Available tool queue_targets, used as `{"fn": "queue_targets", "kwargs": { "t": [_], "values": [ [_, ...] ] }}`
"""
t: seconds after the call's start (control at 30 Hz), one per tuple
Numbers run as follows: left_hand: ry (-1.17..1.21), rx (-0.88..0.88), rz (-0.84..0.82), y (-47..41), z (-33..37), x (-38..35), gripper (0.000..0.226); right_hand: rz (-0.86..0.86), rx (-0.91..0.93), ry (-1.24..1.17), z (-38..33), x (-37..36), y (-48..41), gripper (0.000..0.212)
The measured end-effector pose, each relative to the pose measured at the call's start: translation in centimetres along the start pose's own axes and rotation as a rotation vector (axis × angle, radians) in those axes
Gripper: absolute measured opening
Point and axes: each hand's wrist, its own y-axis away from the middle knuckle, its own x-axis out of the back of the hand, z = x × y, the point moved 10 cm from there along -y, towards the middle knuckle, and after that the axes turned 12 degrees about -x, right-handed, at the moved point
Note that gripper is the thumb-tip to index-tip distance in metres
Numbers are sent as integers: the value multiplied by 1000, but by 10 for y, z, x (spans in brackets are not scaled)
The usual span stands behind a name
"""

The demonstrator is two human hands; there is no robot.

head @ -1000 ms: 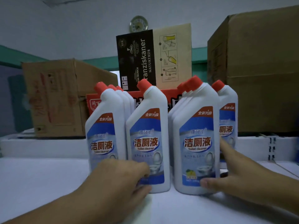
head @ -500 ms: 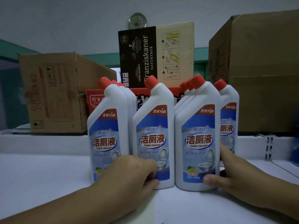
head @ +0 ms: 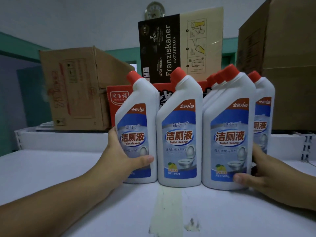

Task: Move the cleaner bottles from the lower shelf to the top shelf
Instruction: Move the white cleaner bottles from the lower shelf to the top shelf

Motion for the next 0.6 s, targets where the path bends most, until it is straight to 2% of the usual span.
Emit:
{"fn": "queue_targets", "kwargs": {
  "t": [0.17,0.27,0.33,0.4,0.47,0.6],
  "values": [
    [-62,-36,19,1,4,2,99,-27,-1,-21,-1,-3,3,67],
    [-123,-106,100,6,24,10,106,-22,1,32,-1,-2,4,77],
    [-266,-227,173,14,45,17,107,-26,-2,62,-1,0,4,81],
    [-455,-497,168,26,73,14,103,-41,-7,73,-1,1,5,81],
    [-615,-802,42,41,95,-6,84,-55,-23,78,2,2,6,83],
    [-809,-1097,-421,77,95,-65,37,-40,-38,153,7,6,4,95]
  ]
}}
